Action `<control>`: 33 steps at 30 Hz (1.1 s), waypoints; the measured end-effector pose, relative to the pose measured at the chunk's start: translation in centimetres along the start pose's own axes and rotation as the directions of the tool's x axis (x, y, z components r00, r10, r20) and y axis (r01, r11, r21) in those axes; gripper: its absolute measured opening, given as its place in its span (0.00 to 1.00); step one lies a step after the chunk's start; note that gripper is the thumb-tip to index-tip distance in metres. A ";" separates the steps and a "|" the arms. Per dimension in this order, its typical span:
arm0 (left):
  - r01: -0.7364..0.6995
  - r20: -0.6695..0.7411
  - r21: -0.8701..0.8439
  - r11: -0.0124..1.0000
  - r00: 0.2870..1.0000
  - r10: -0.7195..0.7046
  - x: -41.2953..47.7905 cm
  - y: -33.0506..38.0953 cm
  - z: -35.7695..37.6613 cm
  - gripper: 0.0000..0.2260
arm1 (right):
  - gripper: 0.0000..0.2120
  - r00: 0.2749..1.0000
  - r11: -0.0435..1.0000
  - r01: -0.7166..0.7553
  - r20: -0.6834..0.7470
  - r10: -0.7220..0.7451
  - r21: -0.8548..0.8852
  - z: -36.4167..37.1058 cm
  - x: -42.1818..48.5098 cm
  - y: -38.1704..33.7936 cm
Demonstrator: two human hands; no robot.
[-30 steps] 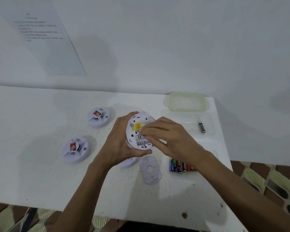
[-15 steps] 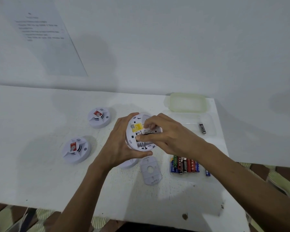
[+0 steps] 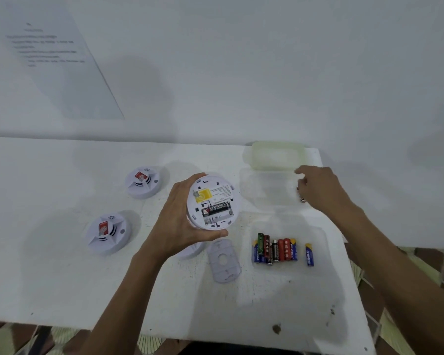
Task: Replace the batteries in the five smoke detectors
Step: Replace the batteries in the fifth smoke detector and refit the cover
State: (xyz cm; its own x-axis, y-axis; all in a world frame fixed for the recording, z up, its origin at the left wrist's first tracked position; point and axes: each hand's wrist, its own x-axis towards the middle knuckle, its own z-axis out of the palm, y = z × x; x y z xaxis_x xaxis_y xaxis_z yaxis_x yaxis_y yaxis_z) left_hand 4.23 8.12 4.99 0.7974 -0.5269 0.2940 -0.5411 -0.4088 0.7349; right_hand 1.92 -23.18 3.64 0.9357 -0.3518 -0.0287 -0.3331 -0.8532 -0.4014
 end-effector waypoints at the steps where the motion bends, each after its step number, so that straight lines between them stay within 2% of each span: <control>1: 0.005 0.001 0.006 1.000 1.000 -0.005 0.0 -0.1 0.1 0.42 | 0.14 0.998 0.997 -0.048 0.038 0.050 -0.052 0.3 0.4 0.6; 6: 0.016 0.014 0.013 1.000 1.000 -0.016 0.0 -0.3 0.7 0.41 | 0.14 0.986 0.982 -0.091 0.120 0.112 -0.166 1.7 1.9 0.9; 9: 0.032 0.021 0.023 0.999 0.999 -0.033 -0.2 -0.4 0.8 0.43 | 0.08 0.979 0.973 -0.101 0.154 0.135 -0.209 2.5 2.3 0.3; 12: 0.029 0.024 0.035 0.999 0.999 -0.030 -0.5 -0.6 0.8 0.44 | 0.08 0.971 0.977 -0.109 0.191 0.145 -0.184 3.1 2.7 0.1; 14: 0.035 0.022 0.045 0.998 0.999 -0.036 -0.7 -0.8 0.7 0.44 | 0.13 0.973 0.989 -0.096 0.199 0.118 -0.116 3.5 3.0 0.5; 16: 0.034 0.014 0.050 0.998 0.999 -0.034 -0.8 -1.0 0.6 0.44 | 0.16 0.968 0.994 -0.067 0.237 0.087 -0.091 3.9 3.0 0.9; 22: 0.025 0.002 0.047 0.999 1.000 -0.025 -0.8 -0.9 0.3 0.44 | 0.08 0.915 0.988 0.095 0.402 -0.039 -0.120 3.8 3.4 1.2; 25: 0.018 0.005 0.049 0.999 1.000 -0.018 -0.8 -0.9 0.4 0.44 | 0.09 0.892 0.978 0.155 0.446 -0.078 -0.140 3.4 3.6 1.1; 27: 0.011 0.009 0.050 0.999 1.000 -0.011 -0.9 -1.0 0.4 0.43 | 0.09 0.900 0.971 0.169 0.427 -0.083 -0.167 3.6 3.8 1.3; 30: 0.004 0.008 0.052 0.999 1.000 -0.004 -1.0 -1.1 0.3 0.43 | 0.07 0.948 0.975 0.128 0.312 -0.066 -0.183 3.7 3.9 1.7; 33: 0.007 0.008 0.041 0.999 1.000 -0.008 -1.0 -1.1 0.2 0.43 | 0.09 0.927 0.984 0.133 0.365 -0.083 -0.115 3.8 4.0 2.0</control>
State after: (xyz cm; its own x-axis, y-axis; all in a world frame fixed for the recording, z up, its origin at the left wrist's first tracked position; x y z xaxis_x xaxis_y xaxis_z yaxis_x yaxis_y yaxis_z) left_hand 4.01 8.97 3.77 0.7992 -0.5301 0.2834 -0.5460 -0.4431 0.7110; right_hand 5.46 -24.84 -0.72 0.9379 -0.1149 -0.3274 -0.2165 -0.9312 -0.2934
